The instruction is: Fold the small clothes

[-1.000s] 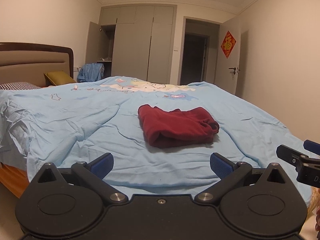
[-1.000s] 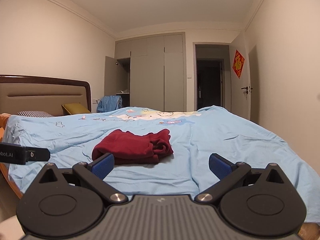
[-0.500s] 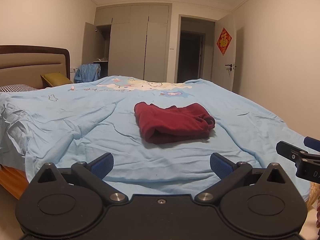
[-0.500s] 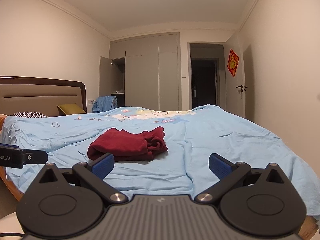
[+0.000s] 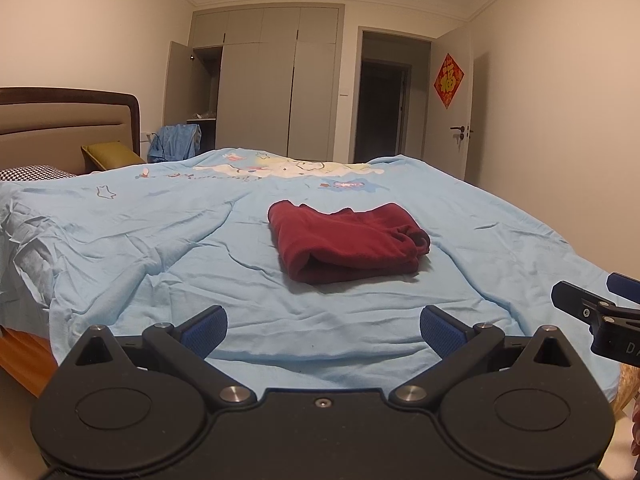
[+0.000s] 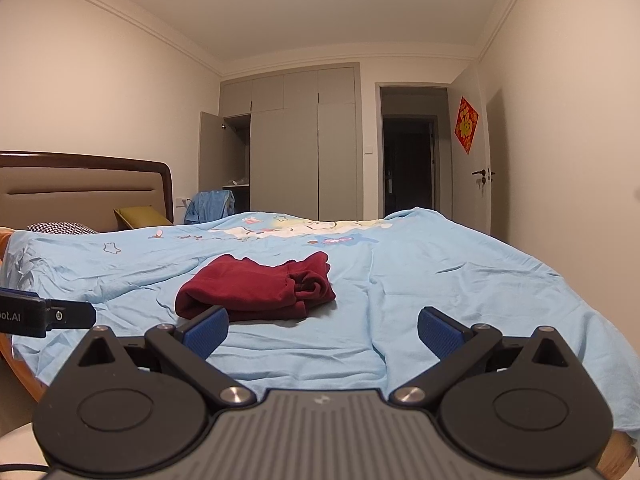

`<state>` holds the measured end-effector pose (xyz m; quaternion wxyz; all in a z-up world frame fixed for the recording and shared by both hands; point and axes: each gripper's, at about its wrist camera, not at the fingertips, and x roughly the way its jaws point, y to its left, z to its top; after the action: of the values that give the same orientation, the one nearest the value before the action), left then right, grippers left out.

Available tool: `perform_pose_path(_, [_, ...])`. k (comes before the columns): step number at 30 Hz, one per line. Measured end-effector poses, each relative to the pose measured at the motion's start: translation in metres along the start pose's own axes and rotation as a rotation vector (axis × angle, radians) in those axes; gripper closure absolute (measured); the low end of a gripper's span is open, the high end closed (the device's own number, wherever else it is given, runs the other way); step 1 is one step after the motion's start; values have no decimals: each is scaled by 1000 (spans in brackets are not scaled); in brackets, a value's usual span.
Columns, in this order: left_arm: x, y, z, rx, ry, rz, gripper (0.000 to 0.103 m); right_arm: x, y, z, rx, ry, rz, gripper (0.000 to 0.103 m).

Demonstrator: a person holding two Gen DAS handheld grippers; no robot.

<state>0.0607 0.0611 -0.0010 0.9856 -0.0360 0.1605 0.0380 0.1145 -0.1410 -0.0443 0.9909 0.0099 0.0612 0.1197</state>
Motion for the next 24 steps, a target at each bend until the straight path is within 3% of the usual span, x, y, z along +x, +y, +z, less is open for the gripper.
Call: perform_pose_path(24, [1,0,0,1,4,-1,1,2,0,-2,4,7,2,0])
